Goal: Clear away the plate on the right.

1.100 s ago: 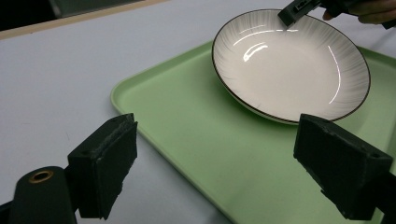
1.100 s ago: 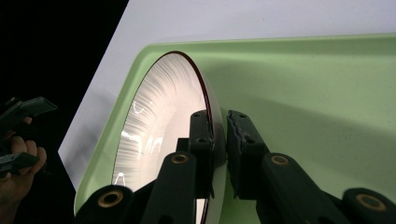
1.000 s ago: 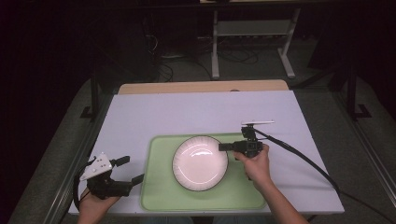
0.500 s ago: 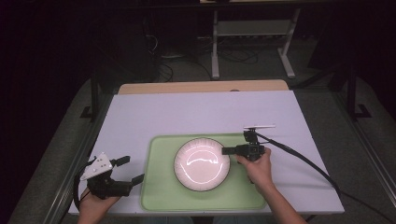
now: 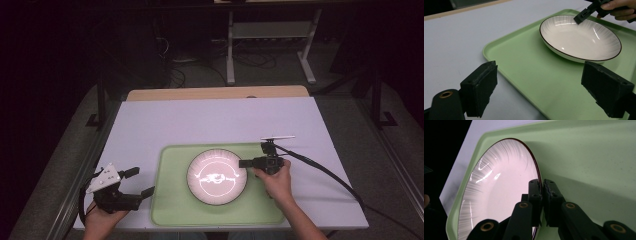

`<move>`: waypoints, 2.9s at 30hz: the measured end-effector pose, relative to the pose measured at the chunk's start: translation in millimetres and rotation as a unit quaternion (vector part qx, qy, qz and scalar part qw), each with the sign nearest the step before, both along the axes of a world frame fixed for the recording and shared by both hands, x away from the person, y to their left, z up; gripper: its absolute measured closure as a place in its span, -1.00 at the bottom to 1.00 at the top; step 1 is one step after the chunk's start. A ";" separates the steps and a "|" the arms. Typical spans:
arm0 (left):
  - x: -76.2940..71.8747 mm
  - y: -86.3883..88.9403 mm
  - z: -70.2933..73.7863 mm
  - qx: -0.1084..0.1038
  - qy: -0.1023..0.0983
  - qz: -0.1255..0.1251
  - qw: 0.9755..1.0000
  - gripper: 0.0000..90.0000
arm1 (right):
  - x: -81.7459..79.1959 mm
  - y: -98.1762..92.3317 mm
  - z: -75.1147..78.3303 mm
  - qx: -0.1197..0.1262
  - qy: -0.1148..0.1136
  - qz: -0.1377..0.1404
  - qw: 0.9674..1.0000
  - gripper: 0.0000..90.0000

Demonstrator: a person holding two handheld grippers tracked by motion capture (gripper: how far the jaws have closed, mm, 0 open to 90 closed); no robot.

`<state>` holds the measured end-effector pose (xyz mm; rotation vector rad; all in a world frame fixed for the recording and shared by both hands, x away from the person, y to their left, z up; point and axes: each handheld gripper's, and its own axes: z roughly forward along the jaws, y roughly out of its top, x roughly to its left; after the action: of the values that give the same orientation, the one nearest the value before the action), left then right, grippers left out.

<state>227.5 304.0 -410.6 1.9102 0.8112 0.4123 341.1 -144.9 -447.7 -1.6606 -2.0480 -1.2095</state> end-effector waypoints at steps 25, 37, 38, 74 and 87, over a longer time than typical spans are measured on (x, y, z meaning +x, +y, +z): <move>0.1 -0.5 -0.5 0.001 0.001 -0.001 1.000 -0.70 | -4.1 -1.2 -3.0 -0.003 -0.014 0.000 1.000 0.83; 0.5 -2.0 -1.0 0.003 0.002 -0.004 1.000 -0.70 | -7.2 -5.6 2.7 -0.005 -0.043 0.003 0.999 0.59; 0.4 -2.2 -1.0 0.003 0.002 -0.004 1.000 -0.70 | -7.4 -6.1 3.4 -0.006 -0.048 0.003 0.999 0.56; 2.4 -5.7 -3.4 0.011 0.006 -0.006 1.000 -0.70 | -23.6 -38.0 39.4 -0.071 -0.206 0.017 0.976 -0.15; 2.6 -7.1 -4.0 0.011 0.008 -0.006 1.000 -0.70 | -33.7 -60.6 52.8 -0.097 -0.257 0.017 0.961 -0.39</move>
<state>230.1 296.9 -414.5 1.9406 0.8080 0.4016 307.4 -205.6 -394.8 -1.4914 -2.5571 -1.6065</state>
